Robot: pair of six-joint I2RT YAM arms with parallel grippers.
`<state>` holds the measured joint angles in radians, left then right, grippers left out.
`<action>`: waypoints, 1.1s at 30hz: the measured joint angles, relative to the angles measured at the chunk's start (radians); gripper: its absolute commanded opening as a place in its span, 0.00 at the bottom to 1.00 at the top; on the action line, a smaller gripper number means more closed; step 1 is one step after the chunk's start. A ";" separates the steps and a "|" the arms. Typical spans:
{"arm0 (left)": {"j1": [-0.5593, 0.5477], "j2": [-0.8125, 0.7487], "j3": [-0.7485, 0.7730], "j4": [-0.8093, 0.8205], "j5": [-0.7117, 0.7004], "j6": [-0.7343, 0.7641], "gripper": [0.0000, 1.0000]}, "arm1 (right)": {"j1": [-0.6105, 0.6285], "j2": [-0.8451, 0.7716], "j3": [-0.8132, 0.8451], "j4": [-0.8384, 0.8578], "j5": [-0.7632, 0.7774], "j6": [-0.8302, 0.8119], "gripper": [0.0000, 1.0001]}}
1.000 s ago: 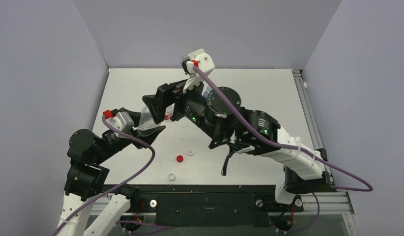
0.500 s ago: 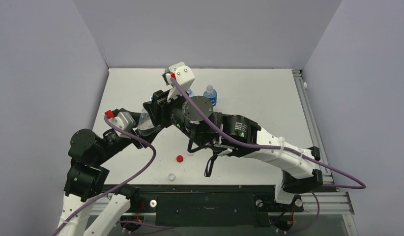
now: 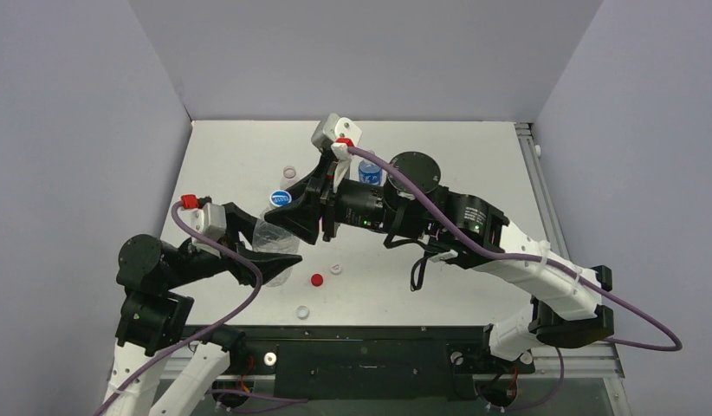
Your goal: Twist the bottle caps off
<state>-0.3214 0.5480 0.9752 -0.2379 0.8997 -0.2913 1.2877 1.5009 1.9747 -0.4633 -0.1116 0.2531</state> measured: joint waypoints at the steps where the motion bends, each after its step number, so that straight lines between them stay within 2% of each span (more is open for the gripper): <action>1: 0.000 0.000 0.000 0.024 0.029 -0.031 0.17 | -0.005 -0.006 0.000 0.001 -0.045 -0.006 0.03; 2: 0.000 -0.001 0.000 0.045 0.052 -0.056 0.16 | -0.006 -0.011 0.000 0.002 -0.072 -0.011 0.10; 3: 0.000 -0.002 0.000 0.059 0.071 -0.073 0.16 | -0.010 -0.017 0.000 0.002 -0.102 -0.015 0.32; 4: 0.000 -0.002 0.000 0.068 0.083 -0.086 0.16 | -0.010 -0.019 0.000 0.001 -0.116 -0.018 0.45; 5: 0.000 -0.003 0.000 0.070 0.089 -0.091 0.16 | -0.011 -0.020 0.000 0.000 -0.119 -0.018 0.66; 7: 0.000 -0.006 -0.005 0.062 0.084 -0.085 0.16 | -0.010 -0.020 0.000 -0.006 -0.093 -0.005 0.77; 9: 0.000 -0.007 -0.008 0.037 0.056 -0.057 0.16 | -0.008 -0.013 0.018 -0.033 -0.005 0.006 0.79; 16: 0.000 -0.030 -0.042 -0.071 -0.137 0.147 0.14 | 0.014 0.058 0.150 -0.080 0.391 0.080 0.81; 19: 0.000 -0.039 -0.055 -0.110 -0.203 0.226 0.13 | 0.037 0.099 0.187 -0.096 0.477 0.101 0.80; 23: 0.000 -0.042 -0.056 -0.131 -0.254 0.276 0.13 | 0.045 0.165 0.233 -0.122 0.515 0.120 0.73; 27: 0.000 -0.044 -0.056 -0.134 -0.288 0.297 0.12 | 0.045 0.214 0.246 -0.146 0.513 0.135 0.61; 30: 0.000 -0.044 -0.056 -0.135 -0.303 0.304 0.12 | 0.045 0.227 0.247 -0.159 0.508 0.146 0.44; 33: 0.000 -0.043 -0.056 -0.138 -0.311 0.306 0.12 | 0.045 0.229 0.247 -0.167 0.497 0.158 0.22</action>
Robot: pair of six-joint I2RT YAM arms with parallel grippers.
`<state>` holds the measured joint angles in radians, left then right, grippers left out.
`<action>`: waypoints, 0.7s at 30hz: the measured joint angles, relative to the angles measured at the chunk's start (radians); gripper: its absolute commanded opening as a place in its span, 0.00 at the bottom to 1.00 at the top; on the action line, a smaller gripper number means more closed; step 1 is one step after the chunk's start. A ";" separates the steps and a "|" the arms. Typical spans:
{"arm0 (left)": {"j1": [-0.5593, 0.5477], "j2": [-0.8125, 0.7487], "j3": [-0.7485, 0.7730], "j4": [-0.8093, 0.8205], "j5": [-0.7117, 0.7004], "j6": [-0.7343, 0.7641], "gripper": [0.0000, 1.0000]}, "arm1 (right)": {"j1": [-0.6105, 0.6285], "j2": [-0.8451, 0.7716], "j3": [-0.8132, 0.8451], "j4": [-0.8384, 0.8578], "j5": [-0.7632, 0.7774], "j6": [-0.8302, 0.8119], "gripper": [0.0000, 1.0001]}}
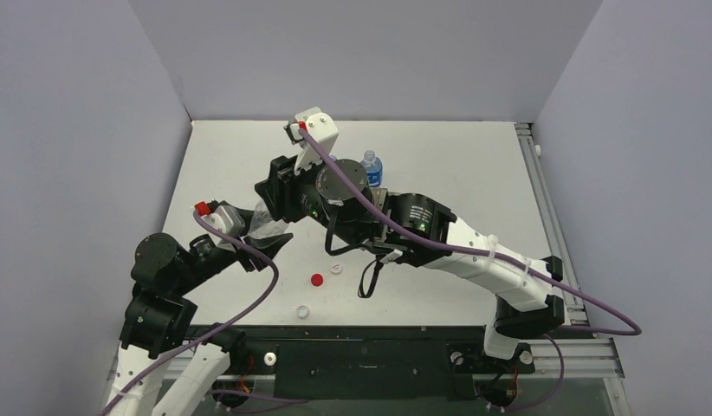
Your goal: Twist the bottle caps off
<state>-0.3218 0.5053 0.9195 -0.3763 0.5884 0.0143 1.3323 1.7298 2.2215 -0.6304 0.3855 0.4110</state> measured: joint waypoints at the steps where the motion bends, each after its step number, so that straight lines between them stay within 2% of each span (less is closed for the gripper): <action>1: 0.000 0.002 0.000 -0.003 0.000 0.001 0.12 | 0.000 0.000 0.000 0.001 -0.003 0.005 0.17; 2: -0.001 0.005 0.000 -0.006 0.001 0.003 0.12 | 0.004 0.000 0.000 0.000 -0.001 0.004 0.08; 4: -0.003 0.004 0.000 -0.006 0.000 0.003 0.12 | 0.003 0.000 0.000 0.000 -0.003 0.006 0.00; 9: -0.003 0.006 0.000 -0.005 0.028 -0.023 0.13 | 0.002 -0.023 -0.038 0.025 -0.022 -0.011 0.00; 12: -0.003 0.005 0.000 0.011 0.109 -0.089 0.14 | -0.005 -0.072 -0.097 0.056 -0.101 -0.041 0.00; 19: -0.007 0.032 0.000 0.177 0.446 -0.382 0.11 | -0.059 -0.238 -0.284 0.185 -0.542 -0.121 0.00; 20: -0.006 0.039 0.000 0.202 0.480 -0.423 0.11 | -0.076 -0.247 -0.296 0.201 -0.606 -0.119 0.02; 21: -0.006 0.044 0.000 0.219 0.505 -0.455 0.11 | -0.090 -0.251 -0.304 0.214 -0.661 -0.117 0.08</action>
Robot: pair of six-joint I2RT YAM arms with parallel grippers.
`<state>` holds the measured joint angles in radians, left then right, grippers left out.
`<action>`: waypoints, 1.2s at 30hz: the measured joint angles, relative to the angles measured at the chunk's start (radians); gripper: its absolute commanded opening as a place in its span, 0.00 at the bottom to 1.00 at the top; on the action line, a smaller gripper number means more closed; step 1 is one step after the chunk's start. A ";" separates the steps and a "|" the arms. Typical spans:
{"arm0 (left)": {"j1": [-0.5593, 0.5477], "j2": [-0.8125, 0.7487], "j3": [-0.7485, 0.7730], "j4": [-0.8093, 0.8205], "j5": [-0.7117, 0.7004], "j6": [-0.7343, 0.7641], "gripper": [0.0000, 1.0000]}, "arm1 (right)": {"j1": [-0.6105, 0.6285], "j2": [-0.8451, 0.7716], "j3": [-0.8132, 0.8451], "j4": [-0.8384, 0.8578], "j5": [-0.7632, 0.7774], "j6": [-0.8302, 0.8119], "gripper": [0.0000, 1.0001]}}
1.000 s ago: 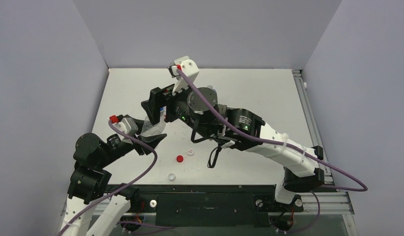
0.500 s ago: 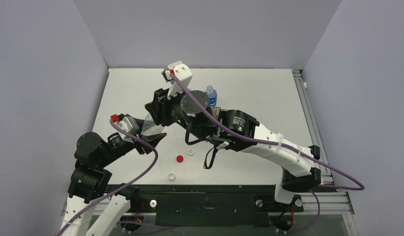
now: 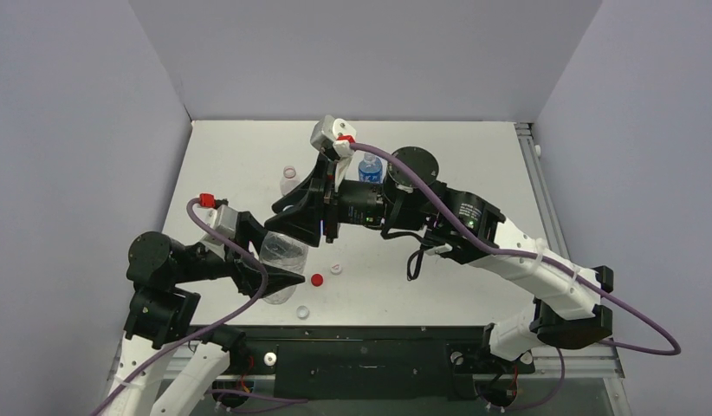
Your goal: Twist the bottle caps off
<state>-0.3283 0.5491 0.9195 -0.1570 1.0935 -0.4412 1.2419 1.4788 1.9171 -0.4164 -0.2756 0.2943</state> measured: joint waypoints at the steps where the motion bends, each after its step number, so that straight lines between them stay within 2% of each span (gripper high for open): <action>1: 0.000 0.005 0.000 0.013 0.020 -0.027 0.11 | -0.014 -0.001 -0.005 0.011 -0.051 0.004 0.27; 2: 0.000 0.008 0.000 0.024 0.034 -0.050 0.11 | -0.024 -0.001 -0.006 0.017 -0.092 0.006 0.54; 4: 0.000 0.011 0.000 0.038 0.050 -0.072 0.13 | -0.035 -0.001 -0.006 0.018 -0.136 0.012 0.75; 7: 0.001 0.009 0.006 0.019 0.032 -0.036 0.16 | -0.035 -0.011 -0.006 0.007 -0.076 0.016 0.79; 11: 0.001 0.003 0.019 -0.068 -0.103 0.100 0.16 | 0.008 -0.024 0.015 -0.032 0.220 0.031 0.81; 15: 0.001 -0.018 0.014 -0.130 -0.283 0.251 0.15 | 0.071 0.034 0.148 -0.116 0.491 0.043 0.82; 17: 0.001 -0.034 0.005 -0.142 -0.366 0.313 0.15 | 0.103 0.089 0.239 -0.148 0.584 0.048 0.78; 21: 0.001 -0.054 -0.014 -0.157 -0.476 0.410 0.15 | 0.132 0.192 0.343 -0.198 0.690 0.062 0.63; 26: 0.001 -0.058 -0.018 -0.170 -0.528 0.468 0.15 | 0.133 0.257 0.346 -0.238 0.721 0.082 0.42; 31: 0.001 -0.058 -0.018 -0.172 -0.547 0.493 0.15 | 0.130 0.266 0.343 -0.244 0.717 0.097 0.15; 36: 0.001 -0.057 -0.020 -0.181 -0.546 0.495 0.15 | 0.124 0.246 0.299 -0.220 0.708 0.101 0.00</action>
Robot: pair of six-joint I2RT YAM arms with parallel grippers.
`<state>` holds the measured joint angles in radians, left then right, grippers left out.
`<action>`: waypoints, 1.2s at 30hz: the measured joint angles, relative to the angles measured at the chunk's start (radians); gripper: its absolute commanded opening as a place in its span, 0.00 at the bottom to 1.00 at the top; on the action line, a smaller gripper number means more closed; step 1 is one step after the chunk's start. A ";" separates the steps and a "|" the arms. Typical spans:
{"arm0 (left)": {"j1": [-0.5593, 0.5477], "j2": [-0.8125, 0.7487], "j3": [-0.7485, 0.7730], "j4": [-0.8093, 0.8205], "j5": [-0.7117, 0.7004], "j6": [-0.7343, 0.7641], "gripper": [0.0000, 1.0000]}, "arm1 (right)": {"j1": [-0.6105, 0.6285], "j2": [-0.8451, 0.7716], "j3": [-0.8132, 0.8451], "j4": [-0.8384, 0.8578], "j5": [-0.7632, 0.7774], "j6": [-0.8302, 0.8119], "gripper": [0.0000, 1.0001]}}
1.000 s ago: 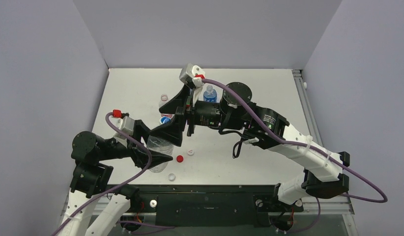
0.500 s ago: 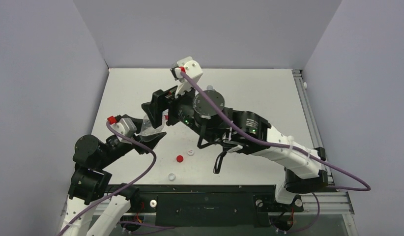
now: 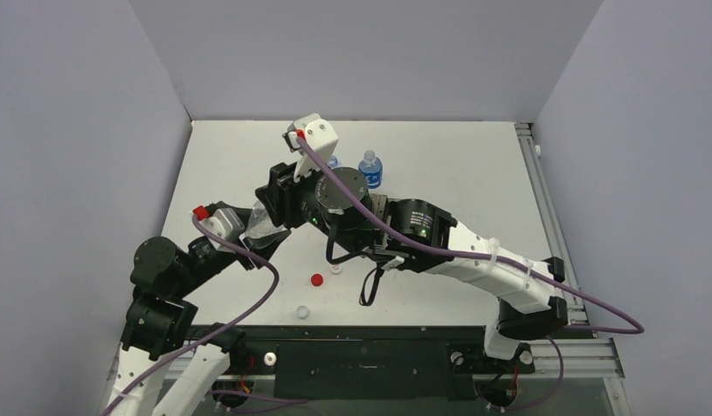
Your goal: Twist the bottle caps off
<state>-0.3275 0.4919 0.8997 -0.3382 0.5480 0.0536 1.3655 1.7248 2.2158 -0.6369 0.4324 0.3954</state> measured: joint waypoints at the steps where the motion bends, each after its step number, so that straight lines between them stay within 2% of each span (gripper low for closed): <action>1: 0.000 0.000 -0.001 -0.001 0.003 -0.002 0.15 | -0.002 -0.006 -0.010 0.005 -0.002 0.000 0.00; 5: 0.000 0.001 -0.002 -0.003 0.033 -0.027 0.15 | -0.011 -0.043 -0.074 0.046 -0.037 -0.008 0.00; 8: 0.001 0.003 -0.002 0.002 0.103 -0.095 0.17 | -0.032 -0.096 -0.152 0.093 -0.137 -0.027 0.00; 13: 0.002 0.018 -0.002 0.087 0.302 -0.300 0.22 | -0.101 -0.224 -0.312 0.207 -0.468 -0.063 0.00; 17: 0.001 0.035 0.000 0.194 0.454 -0.468 0.22 | -0.150 -0.272 -0.348 0.241 -0.728 -0.077 0.00; 18: 0.001 0.038 0.001 0.211 0.480 -0.497 0.22 | -0.156 -0.274 -0.348 0.245 -0.777 -0.078 0.07; 19: 0.001 0.040 0.002 0.223 0.501 -0.521 0.23 | -0.163 -0.275 -0.348 0.248 -0.817 -0.082 0.24; 20: 0.001 0.041 0.003 0.231 0.520 -0.542 0.22 | -0.169 -0.275 -0.348 0.250 -0.845 -0.085 0.34; 21: 0.001 0.042 0.003 0.237 0.535 -0.556 0.23 | -0.171 -0.275 -0.348 0.251 -0.866 -0.088 0.54; 22: 0.001 0.043 0.003 0.240 0.545 -0.568 0.22 | -0.174 -0.276 -0.348 0.250 -0.875 -0.090 0.62; 23: 0.001 0.044 0.003 0.246 0.552 -0.577 0.22 | -0.174 -0.278 -0.348 0.247 -0.872 -0.091 0.74; 25: 0.001 0.045 0.005 0.247 0.552 -0.573 0.23 | -0.171 -0.290 -0.350 0.233 -0.807 -0.098 0.78; 28: 0.001 0.045 0.006 0.221 0.517 -0.524 0.22 | -0.156 -0.314 -0.351 0.227 -0.615 -0.089 0.80; 32: 0.002 0.046 0.010 0.144 0.399 -0.398 0.22 | -0.089 -0.317 -0.320 0.198 -0.327 -0.076 0.80; 33: 0.002 0.043 0.010 0.126 0.370 -0.357 0.22 | -0.072 -0.299 -0.282 0.179 -0.241 -0.075 0.78; 36: 0.002 0.028 0.009 0.082 0.279 -0.249 0.21 | -0.022 -0.231 -0.166 0.138 -0.116 -0.068 0.74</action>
<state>-0.3256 0.5198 0.9089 -0.2558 0.8268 -0.1959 1.3437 1.4937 2.0502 -0.4992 0.3161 0.3271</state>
